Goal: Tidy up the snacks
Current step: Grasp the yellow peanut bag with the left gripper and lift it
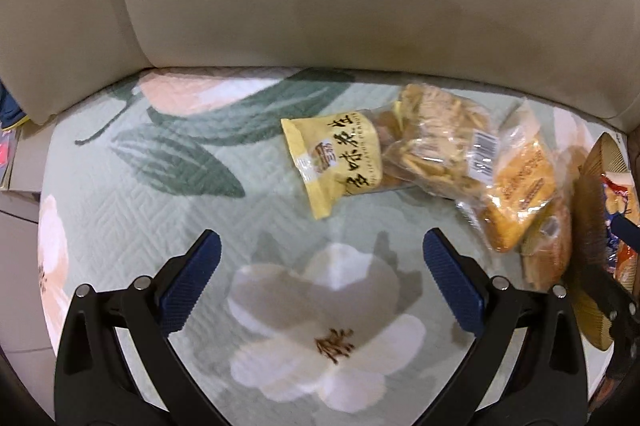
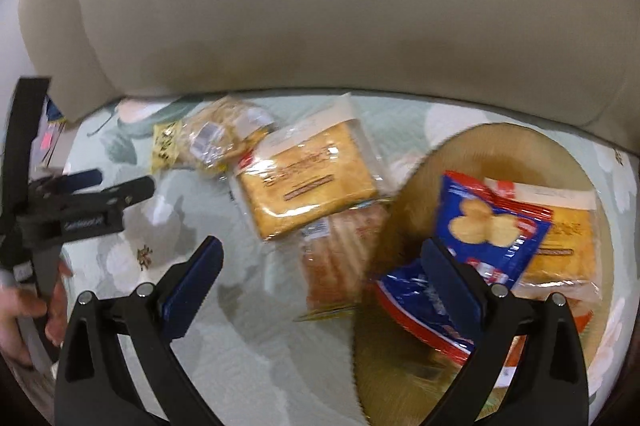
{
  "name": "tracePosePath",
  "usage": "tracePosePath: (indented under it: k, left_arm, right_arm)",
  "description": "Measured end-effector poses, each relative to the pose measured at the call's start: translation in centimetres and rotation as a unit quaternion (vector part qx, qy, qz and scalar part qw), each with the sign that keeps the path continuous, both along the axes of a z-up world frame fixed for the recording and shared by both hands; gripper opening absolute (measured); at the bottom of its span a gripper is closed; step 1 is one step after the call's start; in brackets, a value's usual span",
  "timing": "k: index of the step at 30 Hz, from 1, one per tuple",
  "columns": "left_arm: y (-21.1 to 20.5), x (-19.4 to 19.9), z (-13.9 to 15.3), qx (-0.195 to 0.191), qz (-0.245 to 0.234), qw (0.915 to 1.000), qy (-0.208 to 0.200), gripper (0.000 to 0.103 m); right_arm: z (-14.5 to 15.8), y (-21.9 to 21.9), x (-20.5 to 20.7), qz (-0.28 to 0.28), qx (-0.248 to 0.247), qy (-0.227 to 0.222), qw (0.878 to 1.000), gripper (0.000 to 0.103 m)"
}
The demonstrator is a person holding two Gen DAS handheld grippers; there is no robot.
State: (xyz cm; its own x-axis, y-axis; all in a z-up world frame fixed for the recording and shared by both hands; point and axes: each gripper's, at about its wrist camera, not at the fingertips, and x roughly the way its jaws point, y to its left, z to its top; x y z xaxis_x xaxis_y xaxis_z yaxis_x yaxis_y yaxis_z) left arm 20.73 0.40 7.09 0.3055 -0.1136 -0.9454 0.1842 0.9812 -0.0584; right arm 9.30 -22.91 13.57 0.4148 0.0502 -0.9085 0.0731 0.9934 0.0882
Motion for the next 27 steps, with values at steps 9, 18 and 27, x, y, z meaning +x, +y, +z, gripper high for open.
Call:
tracePosePath:
  k: [9, 18, 27]
  left_arm:
    - [-1.3, 3.2, -1.4, 0.015, -0.065, 0.9976, -0.016, 0.100]
    - [-3.4, 5.6, -3.2, 0.021, -0.099, 0.9949, -0.004, 0.100]
    - [-4.0, 6.2, -3.8, 0.027, -0.094, 0.9944, -0.040, 0.089]
  right_arm:
    - [-2.2, 0.9, 1.5, 0.002, 0.009, 0.024, 1.000, 0.098]
    - [-2.9, 0.3, 2.3, -0.007, 0.009, 0.032, 0.999, 0.098]
    - [-3.1, -0.1, 2.4, -0.012, 0.012, 0.036, 0.999, 0.098]
